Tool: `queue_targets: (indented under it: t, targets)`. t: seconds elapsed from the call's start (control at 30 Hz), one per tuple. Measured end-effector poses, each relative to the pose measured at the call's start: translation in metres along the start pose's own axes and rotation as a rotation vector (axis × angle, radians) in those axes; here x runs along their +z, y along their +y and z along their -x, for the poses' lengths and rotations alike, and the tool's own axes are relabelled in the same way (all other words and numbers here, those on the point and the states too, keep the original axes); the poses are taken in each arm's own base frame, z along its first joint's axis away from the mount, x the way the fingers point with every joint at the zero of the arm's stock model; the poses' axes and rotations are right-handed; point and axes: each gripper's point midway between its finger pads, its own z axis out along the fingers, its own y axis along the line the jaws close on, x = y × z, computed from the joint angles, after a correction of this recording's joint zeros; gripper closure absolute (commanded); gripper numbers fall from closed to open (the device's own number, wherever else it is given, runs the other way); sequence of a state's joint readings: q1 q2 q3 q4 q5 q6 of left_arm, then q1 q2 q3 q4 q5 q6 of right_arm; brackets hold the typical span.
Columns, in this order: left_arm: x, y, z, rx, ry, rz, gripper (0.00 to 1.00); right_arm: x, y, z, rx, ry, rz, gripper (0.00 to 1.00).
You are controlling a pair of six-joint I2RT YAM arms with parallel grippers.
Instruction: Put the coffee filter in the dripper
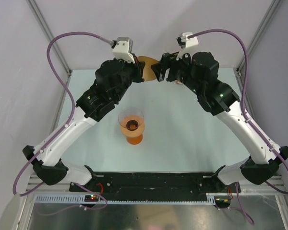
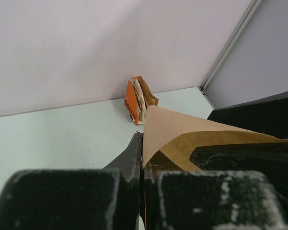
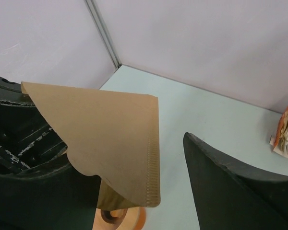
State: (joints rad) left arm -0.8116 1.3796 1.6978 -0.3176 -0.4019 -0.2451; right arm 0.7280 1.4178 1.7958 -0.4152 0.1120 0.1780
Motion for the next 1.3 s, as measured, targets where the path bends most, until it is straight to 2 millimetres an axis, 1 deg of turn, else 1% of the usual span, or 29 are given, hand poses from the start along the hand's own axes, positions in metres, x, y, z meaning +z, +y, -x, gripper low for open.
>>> queue_targets:
  t: [0.3, 0.4, 0.53, 0.67, 0.73, 0.77, 0.8, 0.9, 1.0, 1.03, 1.07, 1.13, 1.2, 1.27, 1.3]
  targets:
    - [-0.001, -0.005, -0.001, 0.001, 0.003, -0.017, 1.00, 0.001, 0.008, 0.005, -0.043, -0.024, 0.023, 0.52]
    - [-0.001, -0.006, -0.002, 0.001, 0.005, -0.020, 1.00, 0.002, 0.011, 0.003, -0.065, -0.022, 0.024, 0.57]
    - [-0.001, -0.007, -0.004, 0.003, 0.008, -0.023, 1.00, 0.005, 0.012, -0.002, -0.105, -0.015, 0.008, 0.66]
    - [-0.001, -0.008, -0.008, 0.012, 0.017, -0.026, 1.00, 0.006, 0.014, -0.005, -0.135, -0.011, 0.000, 0.78]
    - [-0.001, -0.008, -0.009, 0.015, 0.020, -0.028, 1.00, 0.006, 0.014, -0.005, -0.148, -0.010, -0.003, 0.86]
    - [-0.001, -0.009, -0.009, 0.015, 0.020, -0.028, 1.00, 0.006, 0.014, -0.005, -0.154, -0.010, -0.004, 0.93]
    - [-0.001, -0.009, -0.010, 0.015, 0.020, -0.029, 1.00, 0.006, 0.014, -0.006, -0.158, -0.010, -0.005, 0.96]
    - [-0.001, -0.010, -0.010, 0.015, 0.021, -0.031, 1.00, 0.007, 0.014, -0.006, -0.163, -0.009, -0.007, 1.00]
    - [-0.001, -0.010, -0.011, 0.015, 0.022, -0.031, 1.00, 0.007, 0.015, -0.006, -0.165, -0.009, -0.003, 1.00]
    - [-0.001, -0.010, -0.011, 0.016, 0.022, -0.031, 1.00, 0.007, 0.016, -0.006, -0.165, -0.011, 0.003, 0.95]
    - [-0.001, -0.010, -0.012, 0.017, 0.023, -0.030, 1.00, 0.007, 0.016, -0.006, -0.164, -0.013, 0.007, 0.84]
    - [0.000, -0.009, -0.013, 0.019, 0.025, -0.028, 1.00, 0.008, 0.019, -0.006, -0.164, -0.013, 0.020, 0.69]
    - [0.000, -0.008, -0.015, 0.023, 0.027, -0.023, 1.00, 0.008, 0.020, -0.006, -0.163, -0.013, 0.029, 0.55]
    - [0.000, -0.006, -0.015, 0.027, 0.026, -0.014, 1.00, 0.007, 0.020, -0.007, -0.166, -0.011, 0.033, 0.47]
    - [0.000, -0.006, -0.015, 0.028, 0.026, -0.011, 1.00, 0.007, 0.019, -0.007, -0.163, -0.009, 0.032, 0.45]
